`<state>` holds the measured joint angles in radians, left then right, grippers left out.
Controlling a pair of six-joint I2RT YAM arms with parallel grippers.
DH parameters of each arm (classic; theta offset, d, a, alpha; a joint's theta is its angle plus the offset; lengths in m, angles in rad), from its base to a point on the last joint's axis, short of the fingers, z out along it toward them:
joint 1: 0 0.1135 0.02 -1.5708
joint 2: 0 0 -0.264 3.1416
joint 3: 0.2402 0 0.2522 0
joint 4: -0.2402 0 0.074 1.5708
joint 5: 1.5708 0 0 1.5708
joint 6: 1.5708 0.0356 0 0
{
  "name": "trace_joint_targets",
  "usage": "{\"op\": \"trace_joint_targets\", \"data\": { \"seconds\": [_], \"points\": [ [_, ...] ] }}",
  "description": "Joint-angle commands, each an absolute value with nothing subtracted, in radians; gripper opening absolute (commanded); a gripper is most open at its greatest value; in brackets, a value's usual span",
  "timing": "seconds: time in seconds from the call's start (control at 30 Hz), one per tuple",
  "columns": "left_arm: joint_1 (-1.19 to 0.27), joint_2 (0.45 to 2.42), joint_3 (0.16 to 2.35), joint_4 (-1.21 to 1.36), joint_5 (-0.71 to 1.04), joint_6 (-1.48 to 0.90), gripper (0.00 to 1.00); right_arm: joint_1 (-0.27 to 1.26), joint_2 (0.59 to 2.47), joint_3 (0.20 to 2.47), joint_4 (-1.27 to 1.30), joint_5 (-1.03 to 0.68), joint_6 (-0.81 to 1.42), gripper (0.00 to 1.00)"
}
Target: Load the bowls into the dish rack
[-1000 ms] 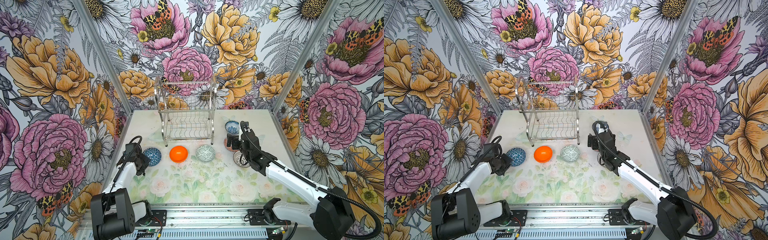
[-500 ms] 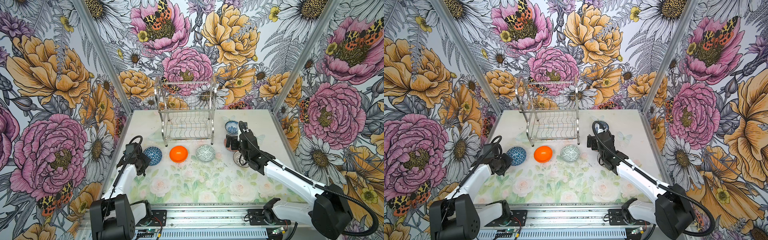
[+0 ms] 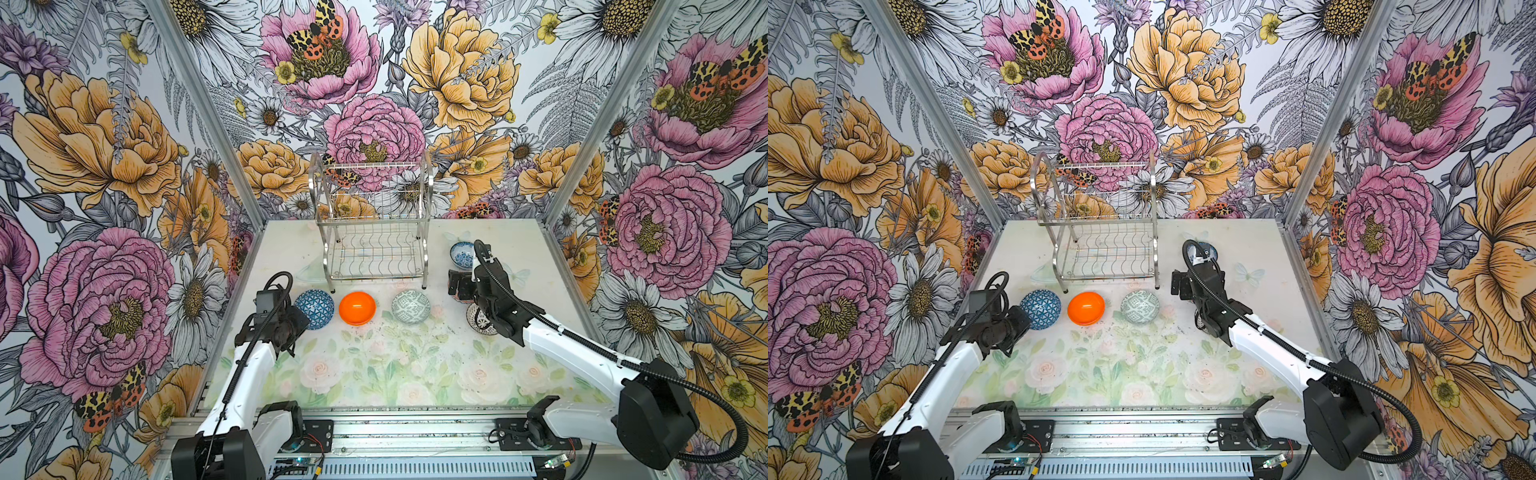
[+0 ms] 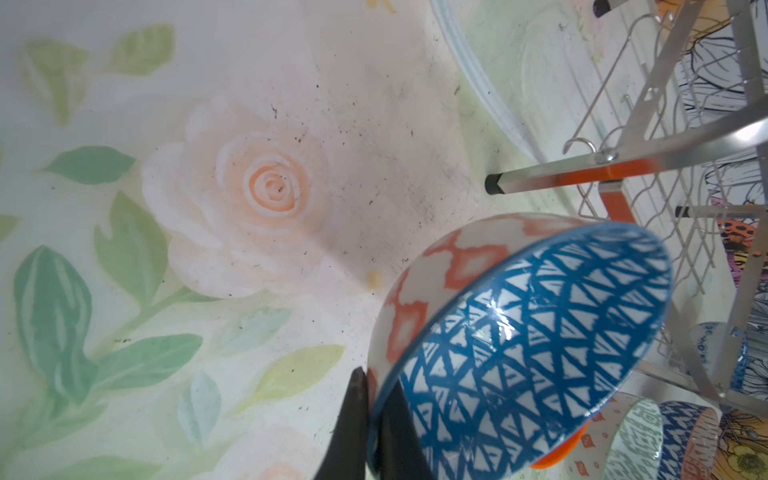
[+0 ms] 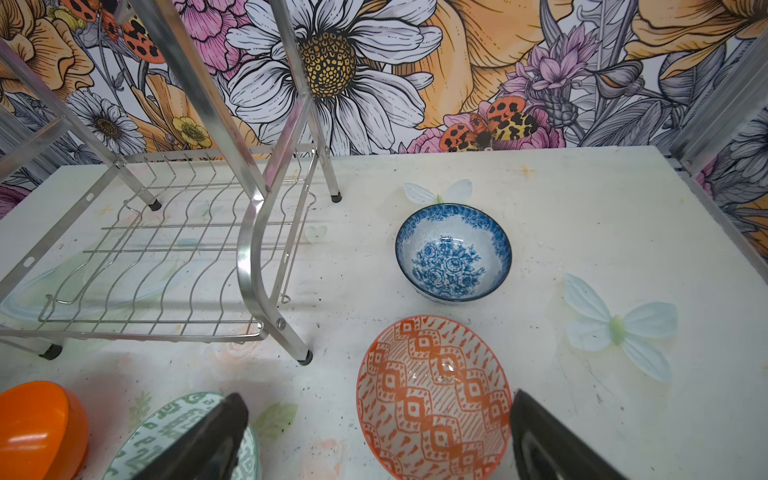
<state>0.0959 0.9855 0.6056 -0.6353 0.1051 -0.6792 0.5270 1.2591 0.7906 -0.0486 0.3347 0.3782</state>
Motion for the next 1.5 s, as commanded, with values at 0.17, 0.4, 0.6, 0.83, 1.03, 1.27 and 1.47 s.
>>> {"op": "trace_joint_targets", "data": {
  "seconds": [0.17, 0.4, 0.6, 0.83, 1.03, 1.27, 1.47],
  "points": [
    [-0.069, 0.914, 0.673, -0.656, 0.0, -0.739, 0.0, 0.536, 1.262, 0.828, -0.054, 0.319, 0.399, 0.99],
    [-0.339, 0.966, 0.746, -0.653, -0.11, -0.837, 0.0, 0.536, 1.243, 0.818, -0.068, 0.331, 0.397, 1.0],
    [-0.605, 1.095, 0.797, -0.658, -0.198, -0.887, 0.0, 0.532, 1.211, 0.803, -0.075, 0.339, 0.395, 1.0],
    [-0.734, 1.181, 0.778, -0.647, -0.25, -0.952, 0.0, 0.525, 1.181, 0.785, -0.085, 0.337, 0.402, 1.0],
    [-0.745, 1.249, 0.772, -0.64, -0.248, -0.948, 0.0, 0.525, 1.177, 0.777, -0.09, 0.336, 0.407, 1.0],
    [-0.746, 1.288, 0.766, -0.629, -0.245, -0.941, 0.0, 0.524, 1.159, 0.753, -0.091, 0.344, 0.407, 0.99],
    [-0.743, 1.363, 0.797, -0.614, -0.226, -0.93, 0.0, 0.524, 1.17, 0.749, -0.09, 0.342, 0.405, 1.0]
  ]
}}
